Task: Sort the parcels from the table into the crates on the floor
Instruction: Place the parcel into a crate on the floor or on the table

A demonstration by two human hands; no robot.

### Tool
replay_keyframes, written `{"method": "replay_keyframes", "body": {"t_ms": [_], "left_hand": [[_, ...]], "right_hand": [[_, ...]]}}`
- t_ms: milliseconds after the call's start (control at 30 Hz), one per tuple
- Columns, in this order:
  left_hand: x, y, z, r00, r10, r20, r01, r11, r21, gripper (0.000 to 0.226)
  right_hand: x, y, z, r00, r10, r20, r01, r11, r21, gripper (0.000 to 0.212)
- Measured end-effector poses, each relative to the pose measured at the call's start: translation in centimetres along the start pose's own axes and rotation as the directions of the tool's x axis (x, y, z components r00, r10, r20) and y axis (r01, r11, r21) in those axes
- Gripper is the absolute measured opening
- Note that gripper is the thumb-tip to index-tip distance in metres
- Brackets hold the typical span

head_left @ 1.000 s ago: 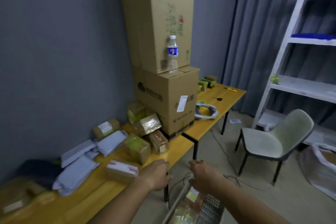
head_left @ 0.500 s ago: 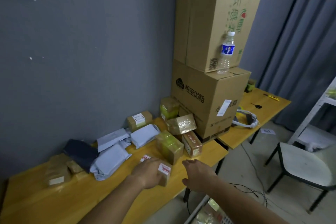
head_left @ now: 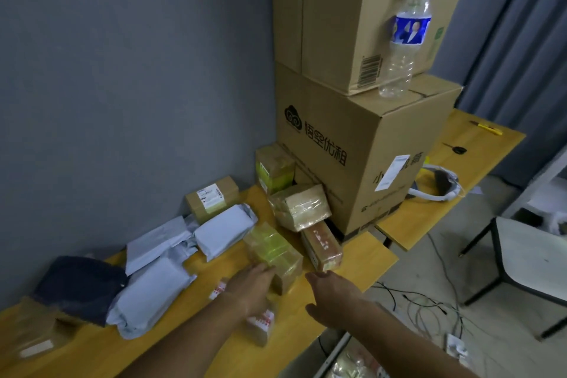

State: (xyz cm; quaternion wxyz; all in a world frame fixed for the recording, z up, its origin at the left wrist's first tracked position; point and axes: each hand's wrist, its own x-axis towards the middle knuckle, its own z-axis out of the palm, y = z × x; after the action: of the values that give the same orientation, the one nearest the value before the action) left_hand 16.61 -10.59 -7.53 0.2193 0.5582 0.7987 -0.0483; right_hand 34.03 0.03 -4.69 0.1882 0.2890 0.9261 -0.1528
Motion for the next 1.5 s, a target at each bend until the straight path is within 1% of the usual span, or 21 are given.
{"method": "replay_keyframes", "body": {"t_ms": [167,267,333,467,567,700,800,867,967,1033,1067,1100,1133,1167,1200,1233,1300,1333,1433,1500], "left_hand": [[8.0,0.3,-0.2,0.995,0.074,0.06,-0.084,0.979,0.183,0.079],[11.8,0.2,0.8,0.988,0.134,0.078,-0.151,0.944,0.293,0.088],[13.9,-0.2,1.6,0.981,0.169,0.091,-0.19,0.916,0.354,0.091],[16.0,-0.4,2.5,0.965,0.231,0.128,-0.262,0.892,0.367,0.084],[15.9,-0.7,2.9,0.961,0.255,0.105,-0.275,0.897,0.347,0.08],[14.3,-2.4,2.3,0.948,0.317,-0.013,-0.298,0.905,0.303,0.079],[11.8,-4.6,0.9,0.924,0.369,-0.099,-0.336,0.909,0.244,0.073],[9.5,-6.3,-0.5,0.89,0.418,-0.183,-0.372,0.897,0.238,0.08],[5.9,-8.8,-2.9,0.848,0.443,-0.29,-0.38,0.891,0.247,0.101],[3.7,-10.4,-4.8,0.811,0.444,-0.382,-0.385,0.895,0.223,0.106],[2.6,-11.0,-5.7,0.798,0.439,-0.414,-0.384,0.899,0.211,0.106],[1.5,-11.6,-6.5,0.783,0.431,-0.449,-0.373,0.902,0.216,0.106],[0.5,-12.1,-7.1,0.767,0.425,-0.481,-0.358,0.905,0.229,0.106],[-0.5,-12.7,-7.7,0.752,0.427,-0.502,-0.354,0.904,0.238,0.105],[-1.5,-13.3,-8.2,0.732,0.435,-0.525,-0.366,0.9,0.236,0.104],[-2.4,-13.9,-8.6,0.714,0.441,-0.543,-0.382,0.896,0.225,0.104],[-4.1,-15.0,-9.4,0.673,0.45,-0.587,-0.4,0.889,0.222,0.104],[-4.7,-15.4,-9.6,0.649,0.454,-0.611,-0.402,0.886,0.232,0.103],[-6.6,-16.5,-10.6,0.562,0.465,-0.684,-0.414,0.874,0.255,0.095],[-7.4,-17.3,-11.0,0.559,0.437,-0.705,-0.4,0.886,0.233,0.095]], "right_hand": [[5.8,3.8,0.0,0.999,-0.001,0.05,-0.001,0.999,0.033,0.054],[8.3,5.3,0.4,0.995,0.0,0.098,-0.005,0.999,0.053,0.057],[9.4,6.1,0.8,0.994,0.007,0.111,-0.014,0.998,0.056,0.054],[10.9,7.3,1.1,0.99,0.025,0.139,-0.038,0.995,0.09,0.058],[11.6,7.4,0.9,0.986,0.047,0.161,-0.07,0.988,0.139,0.062],[11.8,6.4,-0.2,0.977,0.069,0.202,-0.117,0.966,0.233,0.062],[11.5,4.9,-1.0,0.981,0.088,0.173,-0.131,0.957,0.257,0.061],[11.3,3.6,-1.3,0.987,0.105,0.124,-0.136,0.949,0.283,0.062],[10.8,0.8,-2.4,0.994,0.111,0.008,-0.107,0.932,0.346,0.061],[10.2,-1.3,-3.8,0.99,0.114,-0.087,-0.065,0.896,0.439,0.076],[9.7,-2.5,-4.9,0.984,0.158,-0.085,-0.087,0.836,0.542,0.083],[9.4,-3.5,-5.8,0.975,0.22,-0.036,-0.144,0.746,0.65,0.088],[9.2,-4.4,-6.4,0.962,0.268,0.054,-0.216,0.624,0.751,0.094],[8.9,-5.4,-6.8,0.945,0.284,0.159,-0.281,0.463,0.841,0.093],[8.6,-6.6,-7.4,0.93,0.264,0.255,-0.329,0.29,0.899,0.087],[8.2,-7.7,-7.8,0.924,0.235,0.302,-0.343,0.158,0.926,0.08],[7.5,-9.6,-8.4,0.936,0.162,0.313,-0.314,-0.023,0.949,0.068],[7.5,-10.3,-8.5,0.943,0.133,0.305,-0.296,-0.081,0.952,0.067],[6.6,-12.8,-9.3,0.965,0.116,0.234,-0.215,-0.157,0.964,0.062],[6.1,-14.2,-10.0,0.971,0.163,0.174,-0.138,-0.21,0.968,0.05]]}}
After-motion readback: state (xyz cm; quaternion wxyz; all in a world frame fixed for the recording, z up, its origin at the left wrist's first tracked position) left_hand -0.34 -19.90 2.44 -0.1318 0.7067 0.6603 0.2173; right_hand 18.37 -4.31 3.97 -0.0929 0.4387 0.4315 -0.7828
